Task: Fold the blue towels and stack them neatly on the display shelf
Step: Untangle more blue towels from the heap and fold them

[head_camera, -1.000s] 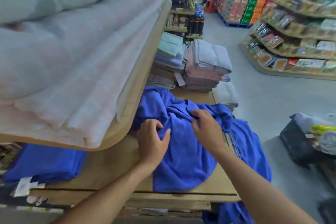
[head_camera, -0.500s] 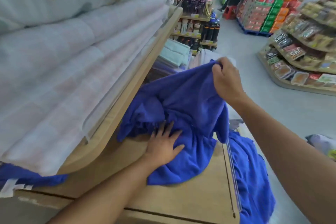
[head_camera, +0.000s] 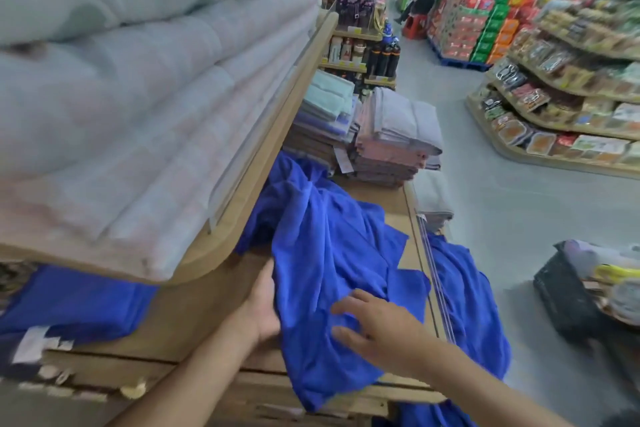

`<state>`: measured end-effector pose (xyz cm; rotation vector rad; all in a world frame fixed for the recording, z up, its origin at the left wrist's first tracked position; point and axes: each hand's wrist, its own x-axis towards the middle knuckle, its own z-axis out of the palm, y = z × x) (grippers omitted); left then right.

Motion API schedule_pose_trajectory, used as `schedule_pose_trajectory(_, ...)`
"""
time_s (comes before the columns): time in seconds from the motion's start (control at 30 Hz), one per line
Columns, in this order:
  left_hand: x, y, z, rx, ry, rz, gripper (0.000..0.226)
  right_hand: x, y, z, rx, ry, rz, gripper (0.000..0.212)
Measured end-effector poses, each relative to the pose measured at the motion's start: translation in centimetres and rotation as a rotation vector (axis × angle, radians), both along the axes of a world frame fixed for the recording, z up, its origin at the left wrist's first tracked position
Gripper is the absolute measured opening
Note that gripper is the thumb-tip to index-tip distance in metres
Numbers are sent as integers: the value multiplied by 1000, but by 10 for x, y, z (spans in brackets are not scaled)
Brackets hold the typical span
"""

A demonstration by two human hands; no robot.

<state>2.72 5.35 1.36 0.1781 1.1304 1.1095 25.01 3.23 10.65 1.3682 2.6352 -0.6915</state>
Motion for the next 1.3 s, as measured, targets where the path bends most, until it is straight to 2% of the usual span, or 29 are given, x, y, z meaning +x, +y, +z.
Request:
schedule_pose_trajectory(0.1,-5,-13,6,134,-107,-152,61,-1,-18,-63,26,57,-129,52)
schedule_pose_trajectory(0.13,-8,-18,7,158,-67,-216,61,-2,-19,-68,36,106,-204,54)
schedule_pose_trajectory(0.23,-9,-31,2,211,207,-354,48,-2,-30,-83,104,201,-324,55)
schedule_pose_trajectory(0.3,-11,-38,-5,145,308,-304,33,-5,-44,-90,157,226,-329,51)
schedule_pose_trajectory(0.37,-15,-46,-4,132,232,-246,27,-6,-53,-94,185,317,-353,29)
schedule_pose_trajectory(0.4,-19,-48,-4,136,162,-210,28,-7,-56,-93,171,411,-382,27)
schedule_pose_trajectory(0.47,-22,-51,-4,156,103,-145,42,-8,-65,-89,227,566,-418,42)
schedule_pose_trajectory(0.53,-14,-56,-1,301,303,-103,58,-10,-78,-81,439,609,-374,44)
schedule_pose_trajectory(0.6,-1,-63,10,594,593,-77,56,-13,-89,-78,585,626,-335,34)
schedule_pose_trajectory(0.67,7,-72,8,960,798,-238,40,-18,-93,-76,537,730,-383,19)
schedule_pose_trajectory(0.7,9,-77,6,1083,893,-390,34,-19,-93,-75,457,801,-438,14)
schedule_pose_trajectory(0.73,8,-82,6,1121,986,-587,31,-20,-92,-76,367,860,-496,13)
schedule_pose_trajectory(0.8,7,-91,6,987,1002,-878,26,-18,-92,-82,217,911,-593,13)
schedule_pose_trajectory(0.83,7,-95,5,896,919,-878,26,-16,-93,-88,168,906,-628,15)
schedule_pose_trajectory(0.9,11,-100,9,728,721,-587,11,-12,-98,-100,172,847,-649,22)
schedule_pose_trajectory(0.93,11,-101,12,628,700,-381,6,-11,-100,-105,202,814,-639,26)
schedule_pose_trajectory(0.97,8,-100,12,560,772,-194,10,-10,-102,-109,226,796,-629,26)
schedule_pose_trajectory(1.03,-11,-94,12,477,1172,-25,13,-11,-102,-111,240,804,-623,25)
schedule_pose_trajectory(1.1,-38,-86,9,358,1580,-151,45,-11,-98,-112,240,818,-628,26)
schedule_pose_trajectory(1.13,-52,-82,6,285,1715,-263,59,-12,-98,-112,231,822,-629,25)
schedule_pose_trajectory(1.2,-76,-75,5,125,1855,-458,67,-10,-97,-113,232,820,-610,23)
schedule_pose_trajectory(1.3,-98,-66,8,54,1787,-654,45,-8,-97,-112,222,836,-583,21)
